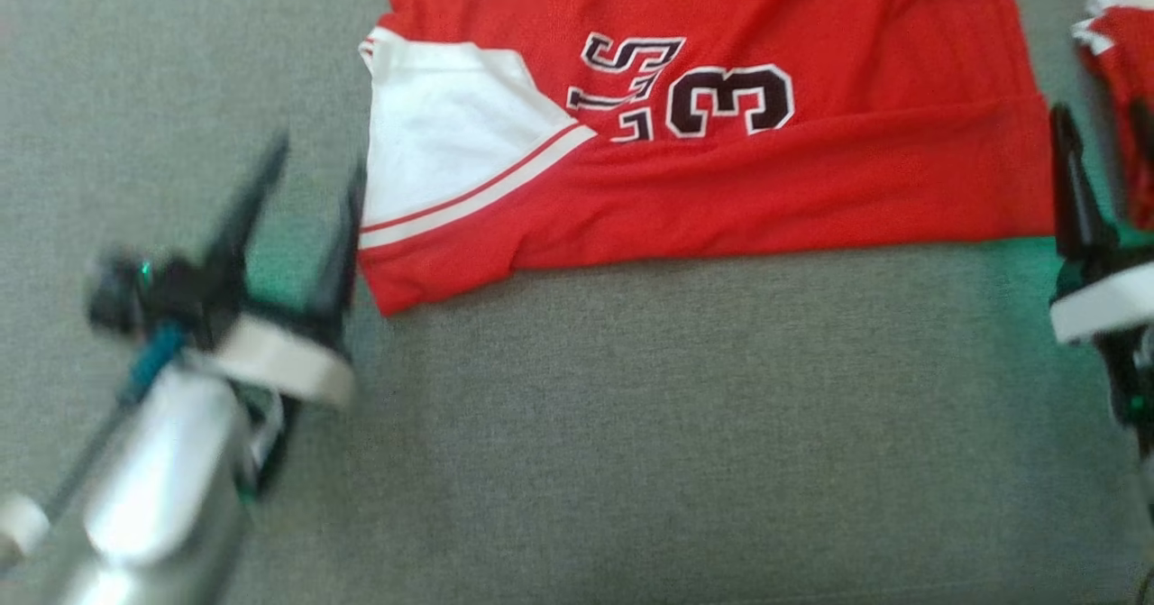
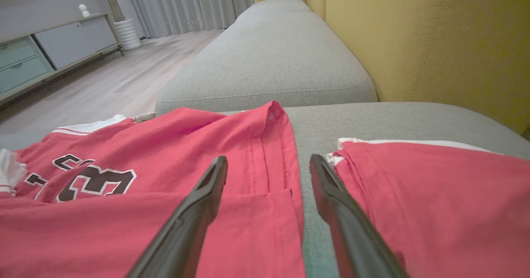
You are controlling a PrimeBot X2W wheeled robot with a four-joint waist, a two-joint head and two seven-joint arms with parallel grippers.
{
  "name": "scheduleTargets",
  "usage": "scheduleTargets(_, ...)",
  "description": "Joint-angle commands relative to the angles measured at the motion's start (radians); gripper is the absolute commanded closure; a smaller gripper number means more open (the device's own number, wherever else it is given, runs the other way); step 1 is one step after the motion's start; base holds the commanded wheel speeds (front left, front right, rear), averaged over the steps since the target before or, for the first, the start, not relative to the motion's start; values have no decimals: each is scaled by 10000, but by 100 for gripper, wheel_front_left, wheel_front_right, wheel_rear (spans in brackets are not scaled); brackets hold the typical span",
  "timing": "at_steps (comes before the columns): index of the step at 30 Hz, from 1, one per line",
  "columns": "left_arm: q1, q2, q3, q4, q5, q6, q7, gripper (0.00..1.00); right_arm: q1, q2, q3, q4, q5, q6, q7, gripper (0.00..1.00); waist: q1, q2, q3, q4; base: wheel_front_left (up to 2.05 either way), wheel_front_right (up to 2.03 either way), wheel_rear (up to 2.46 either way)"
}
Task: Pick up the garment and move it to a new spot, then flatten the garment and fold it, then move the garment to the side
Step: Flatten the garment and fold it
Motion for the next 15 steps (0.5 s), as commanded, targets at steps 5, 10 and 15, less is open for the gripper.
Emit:
scheduleTargets(5, 1593, -238, 696, -589, -1116, 593, 618, 0, 997, -7, -102, -353, 53, -9, -338, 0, 1, 0, -438, -74, 0, 0, 0)
scheduleTargets(10, 2258, -372, 515, -507, -1276, 959, 1226, 0, 1273, 149, -84, -413, 112, -9, -378, 0, 1, 0, -543, -150, 0, 0, 0)
scheduleTargets(15, 2346, -394, 335, -506, -1323, 940, 1510, 0, 1230, 209, -38, -459, 134, -9, -342, 0, 1, 0, -474, -251, 0, 0, 0)
